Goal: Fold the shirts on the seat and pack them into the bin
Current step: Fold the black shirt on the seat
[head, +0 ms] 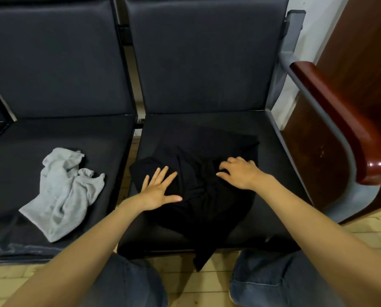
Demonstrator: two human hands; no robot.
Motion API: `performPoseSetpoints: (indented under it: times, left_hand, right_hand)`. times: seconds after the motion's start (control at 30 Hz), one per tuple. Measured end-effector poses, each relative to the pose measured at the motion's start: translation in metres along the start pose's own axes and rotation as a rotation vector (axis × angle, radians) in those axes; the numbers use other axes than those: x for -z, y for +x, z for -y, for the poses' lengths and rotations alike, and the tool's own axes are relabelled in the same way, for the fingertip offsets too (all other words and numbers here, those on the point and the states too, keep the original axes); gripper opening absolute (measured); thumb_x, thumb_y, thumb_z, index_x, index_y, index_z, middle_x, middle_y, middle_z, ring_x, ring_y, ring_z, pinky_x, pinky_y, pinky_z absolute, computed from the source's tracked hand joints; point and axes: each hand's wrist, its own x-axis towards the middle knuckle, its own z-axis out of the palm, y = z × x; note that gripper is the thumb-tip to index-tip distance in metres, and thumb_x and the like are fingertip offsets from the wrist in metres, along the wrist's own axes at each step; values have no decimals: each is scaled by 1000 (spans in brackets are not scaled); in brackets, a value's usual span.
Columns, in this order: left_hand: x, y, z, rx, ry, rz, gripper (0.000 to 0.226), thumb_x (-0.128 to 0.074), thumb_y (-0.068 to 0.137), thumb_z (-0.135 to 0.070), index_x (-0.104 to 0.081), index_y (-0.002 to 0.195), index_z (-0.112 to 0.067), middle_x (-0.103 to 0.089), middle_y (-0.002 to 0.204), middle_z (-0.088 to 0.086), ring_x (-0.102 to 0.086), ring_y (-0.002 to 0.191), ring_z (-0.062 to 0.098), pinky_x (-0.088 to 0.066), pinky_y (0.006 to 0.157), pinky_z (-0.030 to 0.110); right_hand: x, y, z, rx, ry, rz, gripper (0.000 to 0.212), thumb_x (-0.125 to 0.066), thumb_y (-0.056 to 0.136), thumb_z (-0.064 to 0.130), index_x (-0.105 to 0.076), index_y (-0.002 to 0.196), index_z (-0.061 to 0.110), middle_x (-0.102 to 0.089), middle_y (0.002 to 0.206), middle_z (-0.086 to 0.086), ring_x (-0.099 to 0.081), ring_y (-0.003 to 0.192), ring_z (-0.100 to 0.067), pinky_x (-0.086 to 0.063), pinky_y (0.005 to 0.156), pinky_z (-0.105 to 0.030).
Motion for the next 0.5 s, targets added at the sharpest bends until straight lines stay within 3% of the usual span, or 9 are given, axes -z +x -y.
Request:
performPoseSetpoints:
  times: [0.07,0.13,0.17,0.23,0.3,0.37,0.43,0.5]
  left_hand:
    - [16,10,9,100,7,-56,83,-48,90,-57,1,151,-32,22,157,2,23,143,24,11,114,48]
    - [27,17,8,221,23,-224,83,-53,91,-51,-4,152,-23,13,158,12,15,144,32,5,114,51]
    - [27,17,4,225,64,-327,79,-55,92,-43,-9,151,-19,5,157,17,6,144,35,0,115,50]
    - [19,16,-8,138,133,-478,65,-54,94,-24,-19,148,-14,-12,154,16,-12,140,35,-14,113,45]
    - [6,14,-14,79,88,-451,56,-45,98,-24,-23,148,-12,-18,152,13,-18,137,32,-20,111,41]
    - [-4,10,-14,72,15,-328,59,-38,100,-39,-18,150,-15,-10,156,10,-9,142,30,-15,115,40]
    - [-4,1,-10,56,-14,-201,70,-41,96,-50,-10,152,-22,1,158,4,2,145,26,-7,118,39]
    - [-1,-15,-9,30,19,-85,79,-47,92,-54,-4,152,-26,7,158,0,6,145,23,-4,119,40]
  right_hand:
    - [9,-17,8,19,-61,129,51,-29,98,57,-60,119,22,-55,127,-4,-47,120,-26,-29,103,-48]
    - [15,-38,16,55,-35,295,56,-36,92,64,-67,97,17,-63,102,-3,-56,95,-21,-40,88,-41]
    - [14,-46,18,55,-7,289,57,-40,90,66,-65,83,16,-61,87,-1,-55,82,-18,-42,77,-36]
    - [12,-47,15,23,103,45,51,-42,90,65,-58,74,19,-56,78,1,-53,77,-19,-40,67,-33]
    - [1,-30,8,-15,249,-197,37,-42,96,53,-61,102,22,-60,105,-2,-55,101,-23,-43,77,-34]
    - [-12,-15,5,-38,251,-116,45,-41,99,45,-46,136,20,-45,139,-6,-40,128,-27,-41,97,-39]
    - [-28,-7,4,-75,146,-8,59,-39,99,46,-26,149,20,-21,156,-3,-19,142,-28,-29,111,-43]
    - [-36,-11,-1,-118,154,-23,71,-42,95,54,-13,153,23,-5,160,3,-5,146,-26,-19,115,-42]
